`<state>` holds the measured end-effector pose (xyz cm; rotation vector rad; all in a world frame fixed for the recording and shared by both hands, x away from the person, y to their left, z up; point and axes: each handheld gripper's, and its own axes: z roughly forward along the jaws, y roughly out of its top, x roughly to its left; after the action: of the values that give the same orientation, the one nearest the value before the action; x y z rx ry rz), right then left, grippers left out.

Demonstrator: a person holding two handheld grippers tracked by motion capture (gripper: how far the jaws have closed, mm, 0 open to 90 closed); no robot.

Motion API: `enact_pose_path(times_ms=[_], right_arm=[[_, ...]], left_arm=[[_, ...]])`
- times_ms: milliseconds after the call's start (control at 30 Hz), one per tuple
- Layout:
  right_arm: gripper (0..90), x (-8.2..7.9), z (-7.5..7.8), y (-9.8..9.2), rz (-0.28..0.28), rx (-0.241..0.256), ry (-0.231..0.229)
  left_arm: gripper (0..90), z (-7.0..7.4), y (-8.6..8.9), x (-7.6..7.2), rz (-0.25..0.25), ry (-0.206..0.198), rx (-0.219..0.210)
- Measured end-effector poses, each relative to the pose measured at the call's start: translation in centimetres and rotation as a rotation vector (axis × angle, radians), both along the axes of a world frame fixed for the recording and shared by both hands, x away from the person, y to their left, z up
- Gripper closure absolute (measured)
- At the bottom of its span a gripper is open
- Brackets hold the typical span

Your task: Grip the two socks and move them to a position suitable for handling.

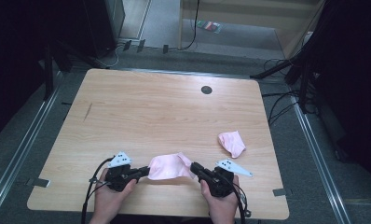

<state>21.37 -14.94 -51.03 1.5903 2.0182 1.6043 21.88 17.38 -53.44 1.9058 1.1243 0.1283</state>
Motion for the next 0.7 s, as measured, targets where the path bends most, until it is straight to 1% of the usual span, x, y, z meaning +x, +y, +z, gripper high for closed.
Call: enact_pose_path(times_ms=[33,67,133,167,200,233,267,300,333,367,400,433,467,500,533,567,600,633,667,700], right_arm=[[85.4,0.1,-0.2,-0.3,-0.012,0.004,0.009],[85.6,0.4,-0.7,-0.6,-0.027,0.016,0.052],[85.7,0.7,-1.3,-0.9,-0.038,0.028,0.100],[85.7,0.9,-1.7,-0.9,-0.041,0.026,0.119],[85.7,0.9,-1.7,-0.9,-0.041,0.026,0.119],[85.3,1.0,-2.0,-1.0,-0.051,0.026,0.141],[86.2,1.1,-2.4,-1.1,-0.079,0.018,0.158],[79.5,1.3,-2.7,-1.7,-0.127,0.011,0.164],[79.5,1.3,-2.7,-1.7,-0.127,0.011,0.164],[77.7,1.4,-2.8,-2.0,-0.146,0.013,0.180],[76.0,1.5,-2.8,-2.4,-0.158,0.000,0.167],[74.4,1.5,-2.7,-2.4,-0.163,-0.007,0.161],[72.9,1.4,-2.5,-2.4,-0.155,-0.024,0.133],[68.0,1.3,-2.3,-1.8,-0.136,-0.076,0.092],[68.0,1.3,-2.3,-1.8,-0.136,-0.076,0.092],[64.2,1.3,-2.2,-1.4,-0.116,-0.100,0.072],[60.0,1.3,-2.3,-0.9,-0.096,-0.127,0.061],[57.4,1.3,-2.5,-0.4,-0.081,-0.168,0.054],[55.8,1.3,-2.8,0.1,-0.065,-0.211,0.049],[53.8,1.2,-3.4,0.9,-0.044,-0.265,0.052]], left_arm=[[90.0,0.1,0.4,0.1,-0.006,0.005,0.006],[90.0,0.1,0.9,0.2,-0.019,0.018,0.024],[90.0,-0.1,1.2,0.4,-0.025,0.041,0.021],[90.0,-0.1,1.2,0.4,-0.025,0.041,0.021],[90.0,-0.2,1.3,0.4,-0.031,0.048,0.025],[90.0,-0.4,1.3,0.5,-0.036,0.060,0.029],[90.0,-0.5,1.3,0.6,-0.034,0.059,0.039],[90.0,-0.6,1.4,0.6,-0.033,0.057,0.051],[90.0,-0.7,1.4,0.6,-0.038,0.058,0.040],[89.6,-0.8,1.5,0.7,-0.050,0.068,0.032],[81.2,-0.8,1.6,0.8,-0.048,0.065,0.041],[69.3,-0.7,1.6,0.7,-0.014,0.037,0.060],[63.3,-0.6,1.7,0.6,0.003,0.020,0.054],[56.6,-0.5,1.8,0.6,0.006,0.011,0.038],[56.6,-0.2,1.9,0.5,0.017,-0.004,0.015],[55.5,-0.1,1.9,0.5,0.024,-0.018,-0.001],[55.7,0.0,1.9,0.5,0.029,-0.027,0.000],[55.9,-0.1,1.8,0.6,0.035,-0.029,0.012],[56.6,-0.3,1.7,0.7,0.036,-0.019,0.024],[60.0,-0.8,1.5,0.8,0.047,0.002,0.048]])
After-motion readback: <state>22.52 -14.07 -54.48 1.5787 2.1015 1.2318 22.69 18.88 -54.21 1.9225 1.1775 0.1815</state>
